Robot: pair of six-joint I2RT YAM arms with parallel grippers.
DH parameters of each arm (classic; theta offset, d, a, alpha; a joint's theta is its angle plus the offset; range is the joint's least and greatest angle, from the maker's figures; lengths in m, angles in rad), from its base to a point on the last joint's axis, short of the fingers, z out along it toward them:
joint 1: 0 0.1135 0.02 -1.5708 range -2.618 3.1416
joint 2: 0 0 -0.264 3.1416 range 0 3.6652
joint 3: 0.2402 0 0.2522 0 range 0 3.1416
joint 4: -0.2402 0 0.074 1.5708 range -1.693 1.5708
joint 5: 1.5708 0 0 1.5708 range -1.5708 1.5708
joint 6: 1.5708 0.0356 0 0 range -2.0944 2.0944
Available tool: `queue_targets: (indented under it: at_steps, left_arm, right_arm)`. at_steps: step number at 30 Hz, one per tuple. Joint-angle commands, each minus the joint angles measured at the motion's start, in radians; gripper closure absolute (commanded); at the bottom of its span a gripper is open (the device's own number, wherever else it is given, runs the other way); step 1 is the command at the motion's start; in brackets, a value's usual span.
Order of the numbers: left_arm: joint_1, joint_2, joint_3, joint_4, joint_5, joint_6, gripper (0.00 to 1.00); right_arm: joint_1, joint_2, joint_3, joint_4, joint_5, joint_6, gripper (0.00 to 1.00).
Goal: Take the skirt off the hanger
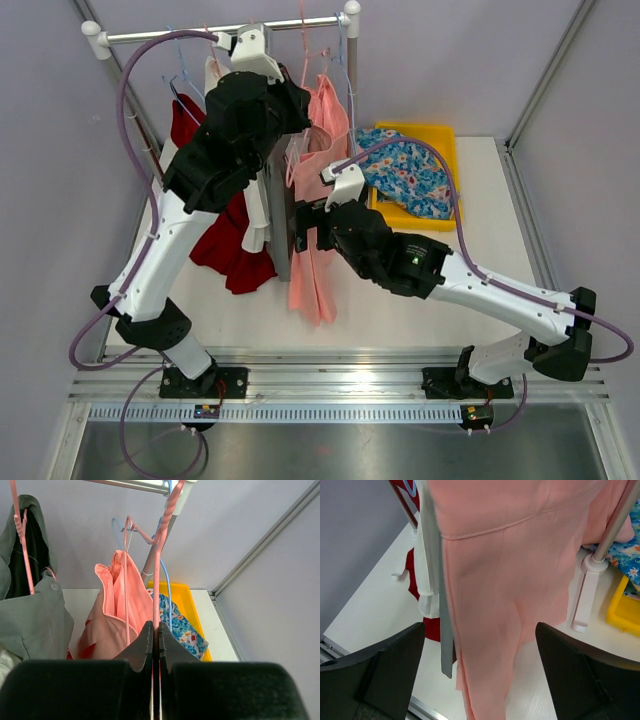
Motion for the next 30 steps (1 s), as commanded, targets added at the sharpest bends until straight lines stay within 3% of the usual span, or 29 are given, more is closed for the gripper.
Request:
queue_targets:
  at_steps: [1,4,7,8,11,20,30]
  left_arm:
    - [-0.018,-0.106,0.013,0.129,-0.034,-0.024,1.00]
    - [-0.026,-0.135,-0.030,0.137,-0.039,-0.040,1.00]
    - [-0.029,-0.161,-0.081,0.149,-0.036,-0.052,1.00]
    - [-0.029,-0.178,-0.091,0.160,-0.034,-0.056,1.00]
    - [-0.029,-0.195,-0.124,0.169,-0.039,-0.058,1.00]
    - [-0.029,-0.235,-0.311,0.275,-0.103,-0.081,1.00]
    - [-0.029,-0.225,-0.444,0.408,-0.216,-0.070,1.00]
  right_arm:
    - [0.027,0.023,0.063,0.045,0.127,0.000,0.01]
    - [0.045,0.059,0.080,0.057,0.166,0.006,0.05]
    - [0.059,0.087,0.088,0.075,0.203,0.002,0.32]
    - [0.067,0.093,0.085,0.082,0.210,0.000,0.58]
    - [0.082,0.101,0.093,0.073,0.206,0.000,1.00]
    - [0.263,0.084,0.169,0.050,0.341,-0.067,1.00]
    - [0.576,0.159,0.329,0.163,0.627,-0.370,1.00]
